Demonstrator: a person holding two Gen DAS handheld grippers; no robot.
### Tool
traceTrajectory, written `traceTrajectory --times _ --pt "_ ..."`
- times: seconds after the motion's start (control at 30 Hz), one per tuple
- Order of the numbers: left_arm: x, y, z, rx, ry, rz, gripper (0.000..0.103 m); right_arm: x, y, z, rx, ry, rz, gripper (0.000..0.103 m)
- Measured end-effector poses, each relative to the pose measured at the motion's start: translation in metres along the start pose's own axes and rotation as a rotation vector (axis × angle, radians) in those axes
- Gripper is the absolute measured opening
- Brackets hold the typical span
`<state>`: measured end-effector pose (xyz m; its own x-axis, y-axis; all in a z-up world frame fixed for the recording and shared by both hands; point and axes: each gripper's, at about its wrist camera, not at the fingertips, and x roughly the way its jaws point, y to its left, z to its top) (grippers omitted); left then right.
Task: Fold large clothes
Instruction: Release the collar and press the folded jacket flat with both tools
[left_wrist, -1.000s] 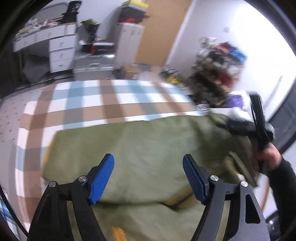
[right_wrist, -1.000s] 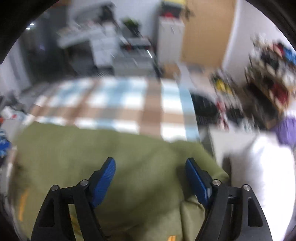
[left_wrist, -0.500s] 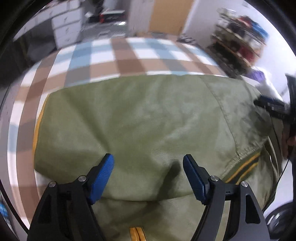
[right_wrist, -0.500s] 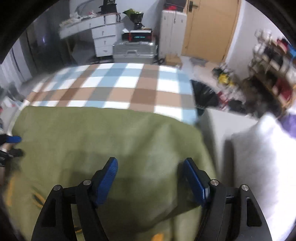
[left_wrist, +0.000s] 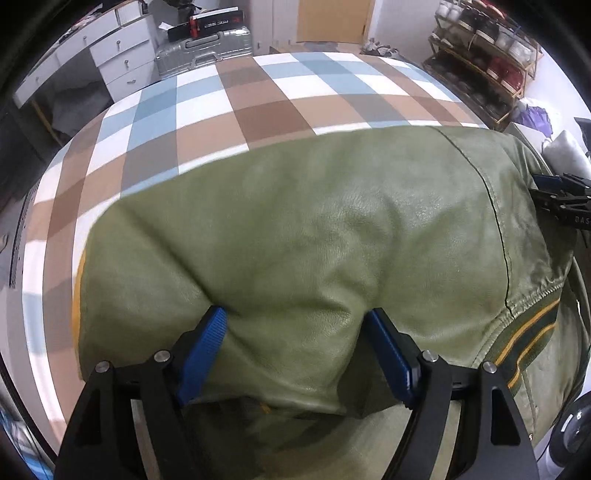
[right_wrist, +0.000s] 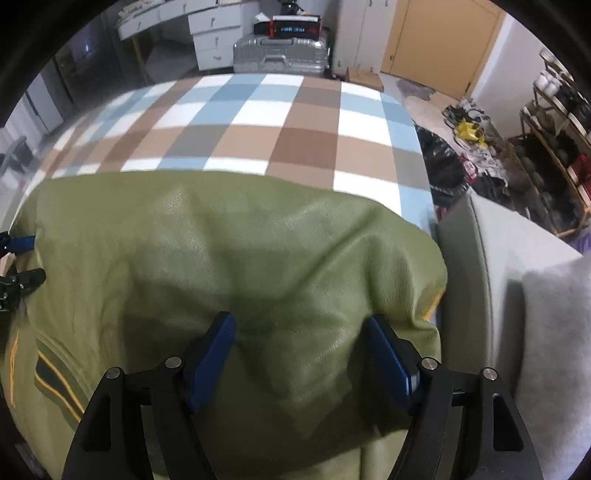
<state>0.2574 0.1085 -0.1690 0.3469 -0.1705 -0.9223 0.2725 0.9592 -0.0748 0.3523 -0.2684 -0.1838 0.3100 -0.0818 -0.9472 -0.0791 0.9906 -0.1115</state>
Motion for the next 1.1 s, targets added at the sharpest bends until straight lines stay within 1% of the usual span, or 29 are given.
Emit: traceTrajectory --times 0.1,0.17,0.2,0.27,0.37,0.47,0.53,0.6,0.63,0.7,0.73,0.77,0.8,0.83,0.87,0.9,0.93,0.97,1.0,1.03,1.1 --pt "0.002 0.010 0.012 -0.003 -0.008 -0.019 0.074 0.008 0.005 0.014 0.023 -0.016 0.042 0.075" --pt "0.004 0.018 0.024 -0.002 -0.025 0.005 0.074 0.016 0.016 0.025 -0.001 -0.026 0.032 0.075" --pt "0.006 0.024 0.032 -0.013 -0.031 0.011 0.074 0.020 0.024 0.033 -0.024 -0.027 0.008 0.075" --pt "0.010 0.031 0.041 -0.025 -0.030 0.012 0.074 0.025 0.030 0.043 -0.039 -0.033 -0.015 0.075" --pt "0.017 0.035 0.050 -0.040 -0.020 0.015 0.074 0.032 0.028 0.053 -0.050 -0.038 -0.009 0.075" --pt "0.009 0.027 0.036 -0.022 -0.034 0.035 0.074 0.031 0.026 0.051 -0.076 -0.030 -0.002 0.075" --pt "0.001 0.017 0.016 -0.014 -0.030 0.032 0.074 0.022 0.027 0.040 -0.124 -0.020 -0.013 0.075" --pt "-0.007 0.009 -0.001 -0.016 -0.030 -0.010 0.074 0.011 0.024 0.024 -0.146 -0.015 -0.015 0.075" --pt "-0.014 0.003 -0.017 -0.004 -0.033 -0.032 0.074 0.005 0.022 0.016 -0.152 -0.019 -0.017 0.075" --pt "-0.026 -0.004 -0.035 0.035 -0.022 -0.059 0.074 -0.010 0.019 -0.004 -0.168 -0.034 -0.030 0.073" --pt "-0.035 -0.005 -0.042 0.055 -0.016 -0.059 0.074 -0.018 0.017 -0.016 -0.166 -0.034 -0.035 0.073" --pt "-0.043 -0.003 -0.046 0.053 -0.009 -0.065 0.074 -0.022 0.015 -0.022 -0.165 -0.028 -0.036 0.074" --pt "-0.057 0.005 -0.052 0.029 -0.013 -0.083 0.074 -0.028 0.012 -0.028 -0.167 -0.017 -0.039 0.074" --pt "-0.068 0.013 -0.053 0.000 -0.034 -0.086 0.074 -0.036 0.008 -0.032 -0.167 -0.023 -0.040 0.073" --pt "-0.079 0.024 -0.054 -0.039 -0.070 -0.073 0.074 -0.043 0.005 -0.034 -0.163 -0.042 -0.033 0.074" --pt "-0.087 0.037 -0.054 -0.073 -0.097 -0.060 0.075 -0.052 -0.003 -0.034 -0.139 -0.070 -0.019 0.074" --pt "-0.093 0.058 -0.051 -0.134 -0.121 -0.055 0.075 -0.058 -0.010 -0.031 -0.103 -0.090 -0.008 0.074" --pt "-0.093 0.072 -0.049 -0.179 -0.126 -0.071 0.075 -0.061 -0.015 -0.028 -0.072 -0.105 0.001 0.075" --pt "-0.090 0.084 -0.046 -0.221 -0.118 -0.092 0.075 -0.062 -0.021 -0.023 -0.037 -0.118 0.010 0.080" --pt "-0.081 0.102 -0.039 -0.274 -0.094 -0.110 0.075 -0.059 -0.028 -0.015 0.000 -0.118 0.001 0.084" --pt "-0.062 0.121 -0.029 -0.335 -0.051 -0.134 0.075 -0.050 -0.034 -0.002 0.042 -0.104 -0.032 0.085"
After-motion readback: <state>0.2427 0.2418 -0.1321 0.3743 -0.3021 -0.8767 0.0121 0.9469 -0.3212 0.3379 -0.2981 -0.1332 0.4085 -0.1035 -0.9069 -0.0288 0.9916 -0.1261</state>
